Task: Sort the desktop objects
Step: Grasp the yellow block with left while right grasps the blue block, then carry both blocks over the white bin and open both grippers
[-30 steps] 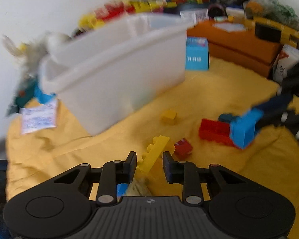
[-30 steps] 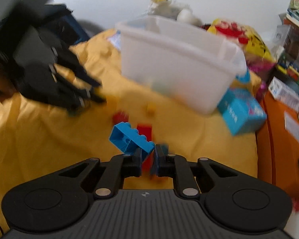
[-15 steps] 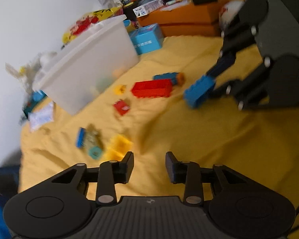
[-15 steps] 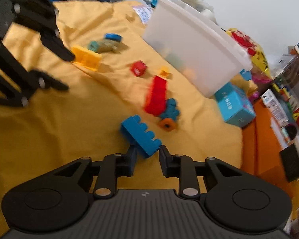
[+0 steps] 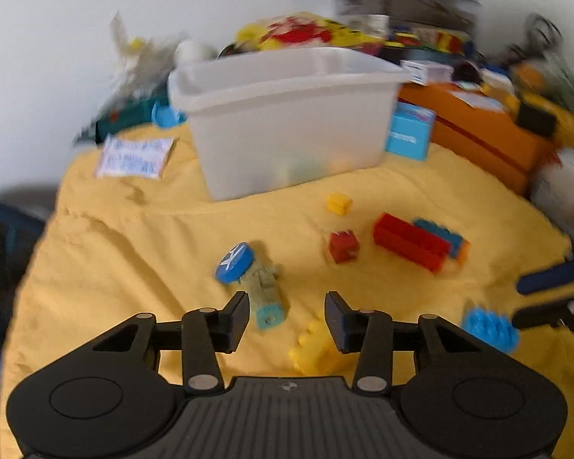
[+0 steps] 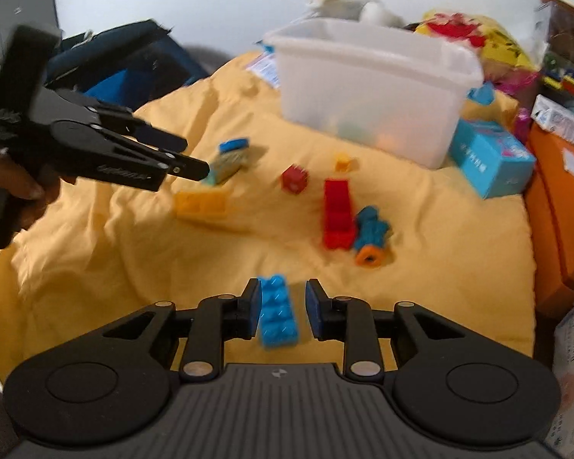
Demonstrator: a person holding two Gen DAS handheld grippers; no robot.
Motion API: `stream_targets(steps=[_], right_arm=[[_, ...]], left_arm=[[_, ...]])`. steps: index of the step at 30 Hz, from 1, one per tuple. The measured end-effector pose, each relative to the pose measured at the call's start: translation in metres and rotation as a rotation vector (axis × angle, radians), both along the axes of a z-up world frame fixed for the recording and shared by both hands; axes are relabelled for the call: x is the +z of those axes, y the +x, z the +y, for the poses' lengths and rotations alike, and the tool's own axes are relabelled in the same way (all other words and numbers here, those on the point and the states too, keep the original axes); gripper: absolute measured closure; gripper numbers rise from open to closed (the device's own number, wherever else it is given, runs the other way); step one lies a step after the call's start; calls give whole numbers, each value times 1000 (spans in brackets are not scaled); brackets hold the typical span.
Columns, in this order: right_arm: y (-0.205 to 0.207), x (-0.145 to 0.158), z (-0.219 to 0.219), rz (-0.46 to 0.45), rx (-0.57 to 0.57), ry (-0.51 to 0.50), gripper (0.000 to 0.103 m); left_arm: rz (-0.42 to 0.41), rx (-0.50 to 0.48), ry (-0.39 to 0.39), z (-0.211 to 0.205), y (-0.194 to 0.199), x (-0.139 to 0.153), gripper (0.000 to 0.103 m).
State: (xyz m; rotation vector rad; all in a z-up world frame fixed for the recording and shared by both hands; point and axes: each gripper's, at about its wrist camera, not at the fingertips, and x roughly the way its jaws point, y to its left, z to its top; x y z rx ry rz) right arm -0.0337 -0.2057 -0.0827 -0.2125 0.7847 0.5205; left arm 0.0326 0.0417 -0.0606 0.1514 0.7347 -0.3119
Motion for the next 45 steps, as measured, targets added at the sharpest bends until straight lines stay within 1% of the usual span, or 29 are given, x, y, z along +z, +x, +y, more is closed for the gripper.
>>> stream_targets(steps=[1,2,3,4,6,7,9,10,12,15,20,24,26,27,28,30,31,32,33,35,39,42,45], right_arm=[[0,0,0,-5,-4,0,74],[0,0,1,-6,-11,2,74],[-2,-1,1,-3,-15,6,74],[-3,-2,0,3,-15,10,73],[-5,-5,-3,12,-19,11,73],[-5,-5,-5,18,-22,12,73],[-6,-6,-7,25,-29,13,73],[-6,-7,-8,26,-36,13,73],[-4,-7,-9,25,-47,13,73],[-2,-6,-10,30,-58,29,71],[1,-9,-6,50,-40,49,61],[6,-13,1,60,-28,39,56],[9,-16,6,63,-22,32,54],[10,-19,8,66,-18,25,54],[10,-22,10,74,-15,11,54],[11,-31,13,102,-14,-30,60],[11,-35,14,116,-20,-43,76],[10,-37,12,121,-26,-41,76],[9,-36,10,121,-30,-31,76],[8,-33,11,118,-27,-35,76],[11,-27,9,95,-31,-35,76],[23,-18,8,59,-41,-31,76],[44,4,6,-34,-62,-11,76]], left_arm=[[30,18,-29,4,8,-3,65],[50,25,-44,5,11,-6,68],[64,18,-51,6,12,-8,68],[69,-1,-39,2,8,-11,68],[47,-42,-3,-9,-3,-16,68],[42,-54,2,-14,-9,-17,68],[61,-62,-14,-21,-18,-20,68],[63,-69,-5,-25,-22,-23,68],[26,-79,33,-31,-33,-25,68],[32,-80,-18,-27,-39,-18,68],[-1,-68,-29,-20,-41,-5,67],[47,-101,-8,-18,-32,-16,66],[62,-107,-13,-17,-29,-23,61],[77,-101,-30,-15,-26,-27,59],[95,-95,-50,-14,-24,-31,59],[110,-96,-52,-14,-23,-36,60],[107,-105,-45,-15,-25,-36,69],[100,-114,-37,-17,-27,-36,76],[99,-119,-28,-18,-29,-35,76],[91,-121,-29,-19,-33,-31,76],[50,-109,-51,-19,-36,-10,76],[-27,-87,-66,-17,-25,17,76],[-110,-78,-71,-16,-4,44,76]])
